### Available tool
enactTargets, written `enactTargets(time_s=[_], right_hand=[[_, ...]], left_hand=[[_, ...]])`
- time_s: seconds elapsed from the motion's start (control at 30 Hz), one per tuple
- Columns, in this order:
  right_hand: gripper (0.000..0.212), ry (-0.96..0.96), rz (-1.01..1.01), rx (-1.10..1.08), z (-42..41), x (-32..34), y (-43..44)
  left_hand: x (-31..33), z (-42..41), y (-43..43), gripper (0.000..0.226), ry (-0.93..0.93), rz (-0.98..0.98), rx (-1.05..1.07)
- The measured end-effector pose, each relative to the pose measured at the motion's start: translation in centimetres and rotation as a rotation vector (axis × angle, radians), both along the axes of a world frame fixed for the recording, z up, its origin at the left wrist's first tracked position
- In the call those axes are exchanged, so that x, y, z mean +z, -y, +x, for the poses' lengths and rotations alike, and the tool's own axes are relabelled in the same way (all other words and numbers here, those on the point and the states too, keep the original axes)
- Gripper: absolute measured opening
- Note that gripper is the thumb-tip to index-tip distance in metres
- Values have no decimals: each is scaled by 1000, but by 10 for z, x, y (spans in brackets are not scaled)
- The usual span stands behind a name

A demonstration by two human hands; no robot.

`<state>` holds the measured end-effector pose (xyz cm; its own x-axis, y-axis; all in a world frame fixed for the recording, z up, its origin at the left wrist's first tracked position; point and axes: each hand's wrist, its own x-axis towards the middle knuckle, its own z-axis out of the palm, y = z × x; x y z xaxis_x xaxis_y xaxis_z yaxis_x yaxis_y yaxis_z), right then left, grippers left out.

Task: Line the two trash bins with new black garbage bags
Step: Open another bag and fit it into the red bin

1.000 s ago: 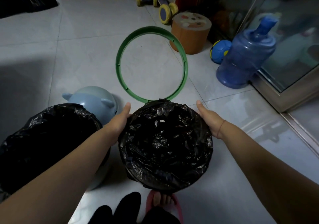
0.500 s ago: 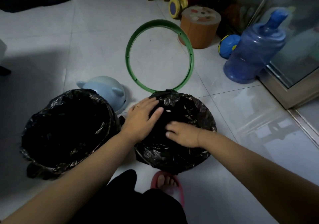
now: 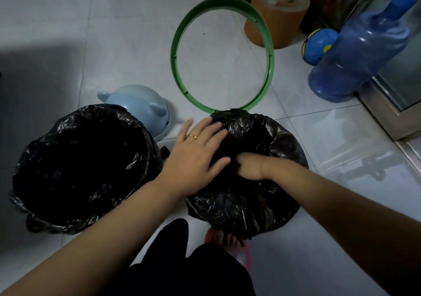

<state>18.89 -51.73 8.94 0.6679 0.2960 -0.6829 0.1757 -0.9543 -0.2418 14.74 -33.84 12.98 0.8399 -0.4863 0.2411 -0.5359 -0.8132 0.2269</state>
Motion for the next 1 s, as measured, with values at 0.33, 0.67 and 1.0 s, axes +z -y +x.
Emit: enactTargets(time_s=[0.33,0.67,1.0], right_hand=[[80,48,-634,630,-30,22,47],[43,776,-96,758,-19,53,36],[74,328,-569,592,-17,16,50]], left_hand=[[11,-4,32,106,-542,926,-154],[21,5,33,84,-233,594,-230],[12,1,40,123,-581,961,-87]])
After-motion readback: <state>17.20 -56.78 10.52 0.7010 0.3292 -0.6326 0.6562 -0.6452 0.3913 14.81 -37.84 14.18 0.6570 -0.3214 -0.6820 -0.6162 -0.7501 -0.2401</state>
